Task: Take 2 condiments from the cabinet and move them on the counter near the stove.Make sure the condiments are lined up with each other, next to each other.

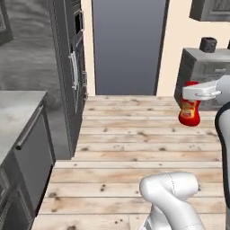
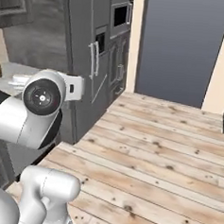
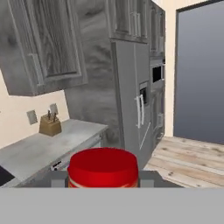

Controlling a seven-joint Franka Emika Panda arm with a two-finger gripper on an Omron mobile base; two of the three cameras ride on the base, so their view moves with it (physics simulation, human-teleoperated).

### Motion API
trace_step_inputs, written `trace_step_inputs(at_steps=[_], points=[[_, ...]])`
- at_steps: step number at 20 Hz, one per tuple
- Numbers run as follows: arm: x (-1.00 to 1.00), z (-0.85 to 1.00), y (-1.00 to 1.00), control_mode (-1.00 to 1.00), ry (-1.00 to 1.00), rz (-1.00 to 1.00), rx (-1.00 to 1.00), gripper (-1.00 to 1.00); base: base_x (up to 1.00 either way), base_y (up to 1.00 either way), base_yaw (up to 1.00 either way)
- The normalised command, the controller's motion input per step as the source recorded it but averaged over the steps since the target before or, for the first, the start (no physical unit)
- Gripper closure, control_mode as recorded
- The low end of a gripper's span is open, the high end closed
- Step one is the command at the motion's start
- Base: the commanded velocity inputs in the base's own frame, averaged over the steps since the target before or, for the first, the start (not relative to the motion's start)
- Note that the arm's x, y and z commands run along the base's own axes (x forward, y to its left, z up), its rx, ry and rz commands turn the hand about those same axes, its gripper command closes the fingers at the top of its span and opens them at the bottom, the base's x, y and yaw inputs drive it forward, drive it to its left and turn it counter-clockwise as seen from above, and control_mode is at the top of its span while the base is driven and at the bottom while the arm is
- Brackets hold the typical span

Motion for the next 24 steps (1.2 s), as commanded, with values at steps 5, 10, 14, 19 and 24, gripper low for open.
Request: trace_step_inputs(at_steps=[5,10,14,19,24], points=[[0.0,0.0,0.0,1.0,0.0,0.0,0.0,1.0,0.65,-0.99,-0.55],[0.0,0.0,0.0,1.0,0.0,0.0,0.0,1.0,0.99,-0.53,-0.33],[0.0,0.0,0.0,1.0,0.0,0.0,0.0,1.0,1.0,-0.01,-0.2],[0.0,0.0,0.0,1.0,0.0,0.0,0.0,1.0,1.0,0.0,-0.13],[0.0,0.0,0.0,1.0,0.0,0.0,0.0,1.0,1.0,0.0,-0.1]])
